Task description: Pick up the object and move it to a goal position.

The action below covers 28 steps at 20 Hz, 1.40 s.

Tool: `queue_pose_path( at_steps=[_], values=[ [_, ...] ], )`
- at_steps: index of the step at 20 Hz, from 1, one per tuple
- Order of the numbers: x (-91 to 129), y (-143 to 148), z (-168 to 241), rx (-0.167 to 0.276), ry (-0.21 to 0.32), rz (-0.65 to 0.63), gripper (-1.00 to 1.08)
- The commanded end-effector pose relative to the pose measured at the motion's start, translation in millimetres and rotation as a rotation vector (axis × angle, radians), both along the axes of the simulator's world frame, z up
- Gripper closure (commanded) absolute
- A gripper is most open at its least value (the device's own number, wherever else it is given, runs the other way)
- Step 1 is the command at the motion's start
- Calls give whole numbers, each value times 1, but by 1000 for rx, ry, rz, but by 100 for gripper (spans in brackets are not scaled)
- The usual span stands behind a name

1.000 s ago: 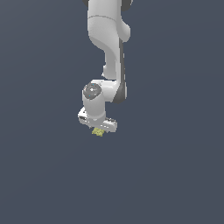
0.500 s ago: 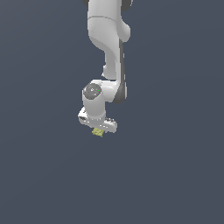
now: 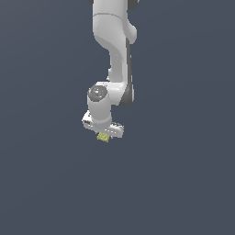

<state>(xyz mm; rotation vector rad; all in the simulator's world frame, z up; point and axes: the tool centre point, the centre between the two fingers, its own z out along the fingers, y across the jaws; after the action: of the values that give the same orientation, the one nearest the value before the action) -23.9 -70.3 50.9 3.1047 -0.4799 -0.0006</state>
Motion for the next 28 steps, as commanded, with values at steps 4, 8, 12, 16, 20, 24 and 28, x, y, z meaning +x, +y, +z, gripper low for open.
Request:
queue_pose_path(
  at_steps=[4,8,12,16,20,24,28],
  values=[
    [-7,9,22,0,-1,0,108],
    [-15,19,48,0,-1,0,108],
    [-25,32,81,0,-1,0,108],
    [-37,47,118,0,-1,0,108],
    [-48,62,158,-1,-1,0,108],
    [-61,78,201,-2,-1,0,108],
    [-72,94,241,-3,-1,0,108]
  ],
)
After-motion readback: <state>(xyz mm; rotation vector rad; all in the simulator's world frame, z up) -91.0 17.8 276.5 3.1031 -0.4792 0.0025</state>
